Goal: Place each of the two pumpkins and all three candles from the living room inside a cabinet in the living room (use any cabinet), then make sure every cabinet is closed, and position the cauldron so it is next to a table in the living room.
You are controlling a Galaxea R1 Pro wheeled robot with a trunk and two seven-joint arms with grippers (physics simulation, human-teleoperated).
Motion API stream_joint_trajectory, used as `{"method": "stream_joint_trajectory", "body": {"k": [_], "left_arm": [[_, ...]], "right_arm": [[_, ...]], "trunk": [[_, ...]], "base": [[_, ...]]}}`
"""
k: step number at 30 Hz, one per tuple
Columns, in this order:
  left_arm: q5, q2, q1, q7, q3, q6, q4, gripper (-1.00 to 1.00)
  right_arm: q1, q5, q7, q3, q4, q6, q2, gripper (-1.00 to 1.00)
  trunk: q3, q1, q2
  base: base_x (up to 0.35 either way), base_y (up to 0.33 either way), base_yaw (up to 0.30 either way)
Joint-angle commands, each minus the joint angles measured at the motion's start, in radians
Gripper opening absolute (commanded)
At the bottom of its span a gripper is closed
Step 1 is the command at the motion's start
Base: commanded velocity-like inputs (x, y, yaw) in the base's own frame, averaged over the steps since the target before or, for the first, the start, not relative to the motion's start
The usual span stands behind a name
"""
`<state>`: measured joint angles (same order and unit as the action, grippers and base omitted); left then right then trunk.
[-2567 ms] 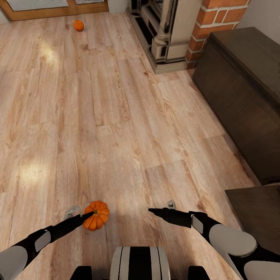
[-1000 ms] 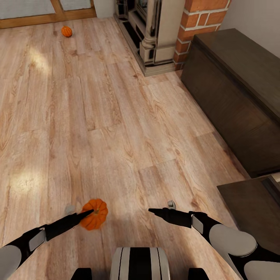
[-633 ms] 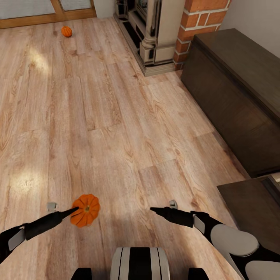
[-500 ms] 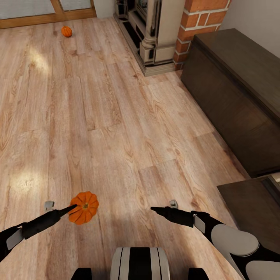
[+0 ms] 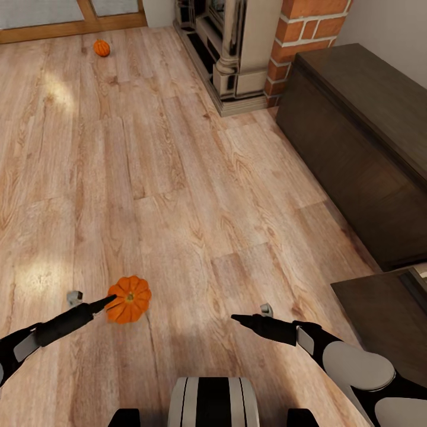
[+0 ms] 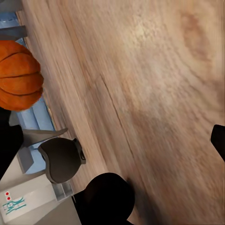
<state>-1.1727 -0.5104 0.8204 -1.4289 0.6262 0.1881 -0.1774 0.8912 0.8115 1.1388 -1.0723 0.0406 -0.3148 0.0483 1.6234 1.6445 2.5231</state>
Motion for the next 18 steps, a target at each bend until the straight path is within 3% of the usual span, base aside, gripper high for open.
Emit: {"method": "stream_joint_trajectory", "body": {"k": [1,3,7,8,12,16,18], "left_arm": [[0.003,0.001,0.02,0.005,0.017,0.114,-0.003,-1.0],[0.002,0.002,0.03,0.006,-0.002,0.15,-0.005,-1.0],[0.003,0.011,0.04,0.009,-0.106,0.165,-0.006,-1.0],[0.003,0.01,0.041,0.007,-0.155,0.167,-0.018,-1.0],[0.003,0.01,0.04,0.009,-0.239,0.168,-0.078,-1.0],[0.005,0.014,0.039,0.011,-0.253,0.166,-0.083,-1.0],[0.006,0.03,0.037,0.013,-0.255,0.165,-0.083,-1.0]], "right_arm": [[0.0,0.0,-0.002,0.0,0.001,-0.002,0.0,1.0],[0.0,0.0,-0.002,0.0,0.0,-0.001,0.0,1.0],[0.0,0.0,-0.002,-0.001,-0.001,0.0,-0.001,1.0],[0.0,0.0,-0.002,-0.001,-0.001,0.0,-0.001,1.0],[0.0,0.0,-0.001,-0.001,-0.001,0.0,-0.001,1.0],[0.0,0.0,-0.002,-0.001,-0.001,0.0,-0.001,1.0],[0.0,0.0,-0.003,0.0,0.0,0.001,-0.004,1.0]], "trunk": [[0.0,0.0,0.0],[0.0,0.0,0.0],[0.0,0.0,0.0],[0.0,0.0,0.0],[0.0,0.0,0.0],[0.0,0.0,0.0],[0.0,0.0,0.0]], "base": [[0.0,0.0,0.0],[0.0,0.0,0.0],[0.0,0.0,0.0],[0.0,0.0,0.0],[0.0,0.0,0.0],[0.0,0.0,0.0],[0.0,0.0,0.0]]}}
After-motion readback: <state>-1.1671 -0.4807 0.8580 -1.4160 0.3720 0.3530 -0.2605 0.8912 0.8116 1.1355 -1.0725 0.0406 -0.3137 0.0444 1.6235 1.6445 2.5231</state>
